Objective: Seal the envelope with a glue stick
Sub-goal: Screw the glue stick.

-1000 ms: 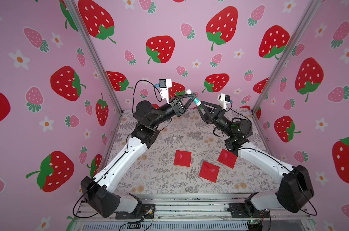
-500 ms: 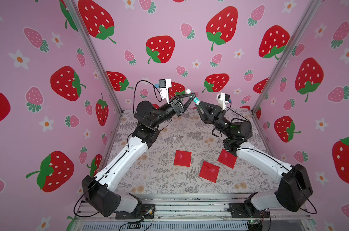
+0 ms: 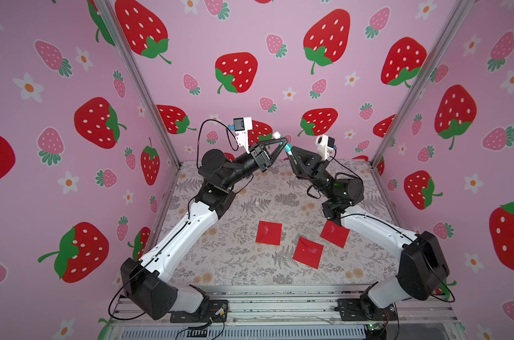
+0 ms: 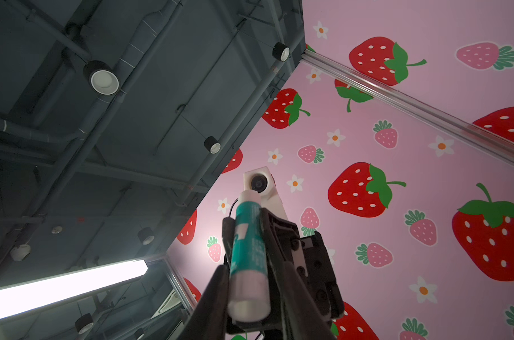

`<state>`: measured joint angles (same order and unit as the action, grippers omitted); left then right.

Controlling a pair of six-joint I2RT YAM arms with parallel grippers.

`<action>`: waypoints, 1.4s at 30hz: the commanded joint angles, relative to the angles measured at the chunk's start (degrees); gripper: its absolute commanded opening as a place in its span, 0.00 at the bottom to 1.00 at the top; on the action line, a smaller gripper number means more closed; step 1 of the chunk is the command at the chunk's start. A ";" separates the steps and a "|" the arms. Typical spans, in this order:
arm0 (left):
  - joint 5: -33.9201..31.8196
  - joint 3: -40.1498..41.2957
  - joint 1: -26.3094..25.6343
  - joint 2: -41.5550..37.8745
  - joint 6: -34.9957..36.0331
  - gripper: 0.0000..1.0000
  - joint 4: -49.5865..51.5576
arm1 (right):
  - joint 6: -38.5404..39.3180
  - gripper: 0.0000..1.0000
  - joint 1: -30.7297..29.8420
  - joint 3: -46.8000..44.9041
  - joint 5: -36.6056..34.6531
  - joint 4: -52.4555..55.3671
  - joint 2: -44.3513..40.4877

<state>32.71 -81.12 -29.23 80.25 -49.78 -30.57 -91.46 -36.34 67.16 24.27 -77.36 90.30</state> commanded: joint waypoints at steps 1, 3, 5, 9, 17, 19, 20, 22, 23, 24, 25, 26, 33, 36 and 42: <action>0.91 0.17 -0.39 -1.68 0.03 0.00 -2.29 | -3.35 0.22 -0.24 1.91 -0.44 -3.98 1.86; 0.85 0.43 -0.41 -1.70 0.02 0.00 -2.24 | -3.06 0.15 -0.29 1.25 -1.19 -3.89 1.92; 0.31 0.44 -0.37 -1.81 0.39 0.00 -1.74 | -3.06 0.19 -0.29 1.21 -1.07 -3.91 2.13; -1.13 0.36 -0.30 -2.03 1.17 0.00 -0.28 | -3.40 0.26 -0.23 0.87 -0.82 -3.90 2.25; -3.34 -0.43 -0.30 -1.81 1.26 0.00 1.02 | -3.35 0.29 -0.23 -0.27 -0.46 -3.95 1.68; -3.53 -0.69 -0.21 -1.68 1.26 0.00 1.14 | -3.36 0.30 -0.27 -0.67 -0.52 -3.89 1.55; -3.64 -0.71 -0.21 -1.68 1.26 0.00 1.12 | -3.30 0.31 -0.24 -0.71 -0.54 -3.94 1.50; -4.13 -0.70 -0.17 -1.78 1.25 0.00 1.21 | -3.22 0.31 -0.29 -0.79 -0.52 -3.87 1.47; -4.38 -0.68 -0.12 -1.77 1.27 0.00 1.30 | -3.12 0.31 -0.31 -0.66 -0.28 -3.72 1.46; -4.56 -0.79 -0.12 -1.76 1.24 0.00 1.39 | -3.12 0.31 -0.30 -0.54 -0.04 -3.42 1.47; -4.60 -0.88 -0.12 -1.68 1.20 0.00 1.39 | -2.98 0.31 -0.27 -0.43 0.11 -3.10 1.37; -4.59 -0.95 -0.11 -1.61 1.18 0.00 1.44 | -2.86 0.30 -0.30 -0.48 0.12 -2.96 1.33; -5.54 -1.18 -0.03 -1.26 1.01 0.00 2.50 | -2.54 0.29 -0.36 -0.19 0.49 -2.74 0.99; -5.34 -1.48 0.05 -0.74 0.24 0.00 2.20 | -2.38 0.17 -0.39 -0.19 0.35 -2.79 1.16; -4.99 -1.79 0.04 -0.76 -0.21 0.00 2.72 | 3.19 0.06 -0.27 -0.51 0.38 -0.95 0.32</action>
<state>27.16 -80.71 -29.12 80.03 -49.69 -26.96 -91.26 -36.38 66.76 23.59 -78.39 92.12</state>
